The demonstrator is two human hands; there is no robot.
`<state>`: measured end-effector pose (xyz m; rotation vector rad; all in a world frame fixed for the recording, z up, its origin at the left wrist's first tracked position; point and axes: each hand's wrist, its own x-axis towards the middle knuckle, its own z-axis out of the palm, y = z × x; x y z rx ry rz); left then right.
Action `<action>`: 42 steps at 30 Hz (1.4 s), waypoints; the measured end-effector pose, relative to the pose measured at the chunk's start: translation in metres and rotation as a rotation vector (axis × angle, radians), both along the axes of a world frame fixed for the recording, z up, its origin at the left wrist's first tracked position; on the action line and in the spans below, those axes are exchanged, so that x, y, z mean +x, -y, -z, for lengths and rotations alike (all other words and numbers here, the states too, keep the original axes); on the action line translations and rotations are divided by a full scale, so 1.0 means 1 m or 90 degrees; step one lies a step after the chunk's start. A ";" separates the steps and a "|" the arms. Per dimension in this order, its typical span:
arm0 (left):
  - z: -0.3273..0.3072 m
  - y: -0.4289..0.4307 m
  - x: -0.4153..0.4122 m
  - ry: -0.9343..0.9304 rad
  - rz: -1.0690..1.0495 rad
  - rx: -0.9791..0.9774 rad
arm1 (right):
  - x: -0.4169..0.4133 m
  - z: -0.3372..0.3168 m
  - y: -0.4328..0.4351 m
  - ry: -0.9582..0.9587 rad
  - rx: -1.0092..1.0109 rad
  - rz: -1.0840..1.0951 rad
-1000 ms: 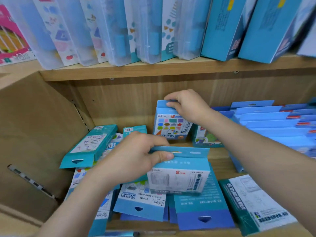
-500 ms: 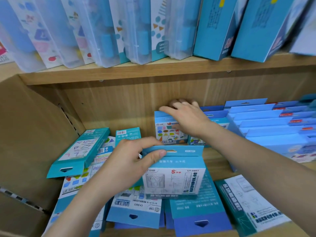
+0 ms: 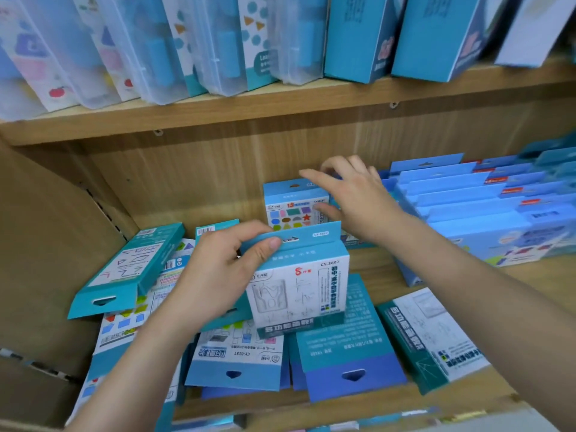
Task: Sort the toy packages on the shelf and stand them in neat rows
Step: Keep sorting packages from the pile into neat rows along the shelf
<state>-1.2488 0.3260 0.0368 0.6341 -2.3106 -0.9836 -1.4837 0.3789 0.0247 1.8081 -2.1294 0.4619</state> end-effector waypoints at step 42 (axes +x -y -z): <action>0.041 -0.185 -0.103 -0.221 -0.203 0.546 | -0.127 0.056 -0.323 0.934 -0.467 0.084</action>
